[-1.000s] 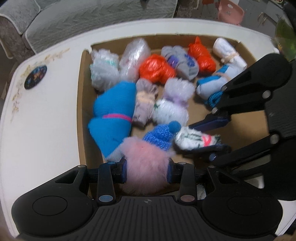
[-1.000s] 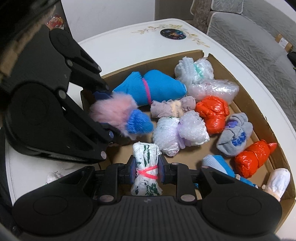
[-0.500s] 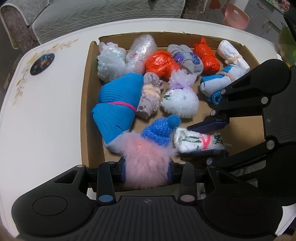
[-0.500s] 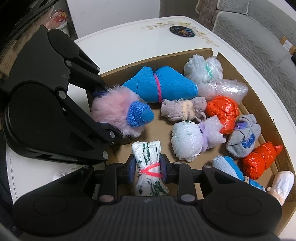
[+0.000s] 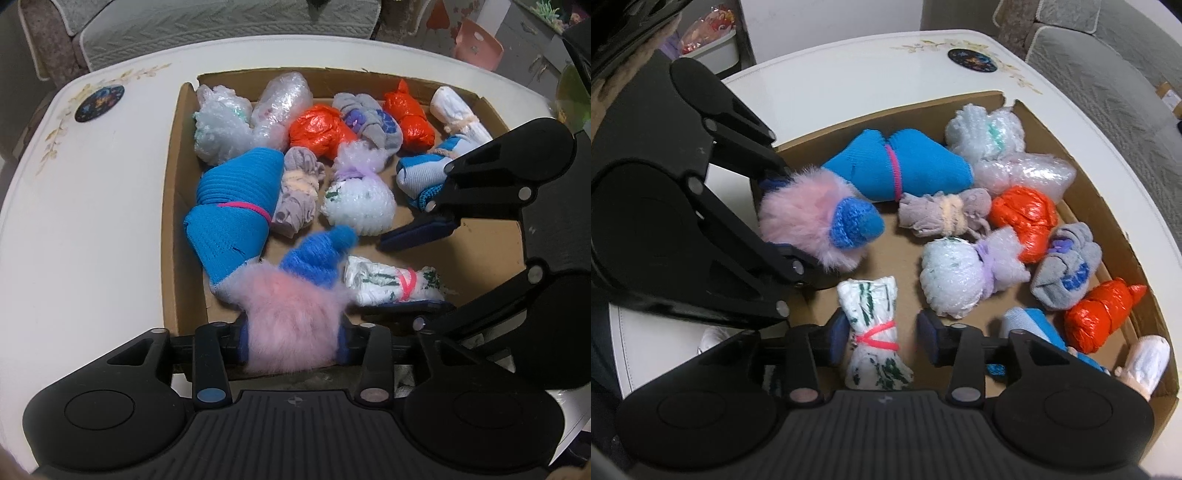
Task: Organize objects
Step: 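Carry both bundles into the tray and open both grippers, then withdraw both open grippers back to the bundles beside the tray, then grasp white-teal-magenta bundle with right gripper while left grasps white mint-banded bundle, then carry both bundles into the tray's open space and open both grippers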
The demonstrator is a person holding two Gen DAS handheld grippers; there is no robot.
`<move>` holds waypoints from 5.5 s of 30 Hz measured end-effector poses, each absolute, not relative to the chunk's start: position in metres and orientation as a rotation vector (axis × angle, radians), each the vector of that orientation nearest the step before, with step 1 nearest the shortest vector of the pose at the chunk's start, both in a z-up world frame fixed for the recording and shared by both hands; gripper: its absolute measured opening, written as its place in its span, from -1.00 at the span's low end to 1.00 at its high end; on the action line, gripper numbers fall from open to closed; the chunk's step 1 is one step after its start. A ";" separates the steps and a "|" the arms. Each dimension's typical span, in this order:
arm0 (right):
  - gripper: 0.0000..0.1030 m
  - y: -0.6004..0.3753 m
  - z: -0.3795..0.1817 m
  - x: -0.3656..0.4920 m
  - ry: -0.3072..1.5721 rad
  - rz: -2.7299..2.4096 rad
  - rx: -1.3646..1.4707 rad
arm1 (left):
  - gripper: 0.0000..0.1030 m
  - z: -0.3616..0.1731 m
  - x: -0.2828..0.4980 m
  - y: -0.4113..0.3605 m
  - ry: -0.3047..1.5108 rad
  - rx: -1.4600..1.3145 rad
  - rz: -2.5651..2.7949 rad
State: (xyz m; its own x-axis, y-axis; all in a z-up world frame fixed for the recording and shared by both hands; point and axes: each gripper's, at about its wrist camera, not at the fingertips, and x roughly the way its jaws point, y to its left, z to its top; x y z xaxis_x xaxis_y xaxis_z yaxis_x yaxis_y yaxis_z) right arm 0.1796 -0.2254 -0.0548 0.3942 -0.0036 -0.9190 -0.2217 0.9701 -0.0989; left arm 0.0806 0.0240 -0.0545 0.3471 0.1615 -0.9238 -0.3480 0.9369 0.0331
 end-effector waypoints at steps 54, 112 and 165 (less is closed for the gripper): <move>0.29 -0.150 -0.081 -0.026 0.824 -0.289 0.066 | 0.93 -0.083 -0.021 -0.102 0.833 -0.017 0.376; -0.07 -0.297 0.027 0.018 0.795 -0.094 -0.224 | 0.39 0.002 0.137 -0.070 1.050 -0.150 0.152; 0.44 -0.357 -0.036 0.105 1.219 -0.016 -0.255 | 0.70 -0.041 0.176 -0.037 1.239 -0.248 0.291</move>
State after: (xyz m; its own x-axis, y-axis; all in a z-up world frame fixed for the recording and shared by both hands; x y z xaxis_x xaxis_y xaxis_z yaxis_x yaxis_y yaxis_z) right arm 0.1047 -0.3567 -0.0358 0.3479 -0.1487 -0.9257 -0.1246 0.9713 -0.2028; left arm 0.1762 -0.0366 -0.0412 0.2972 0.0826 -0.9513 -0.3497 0.9365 -0.0280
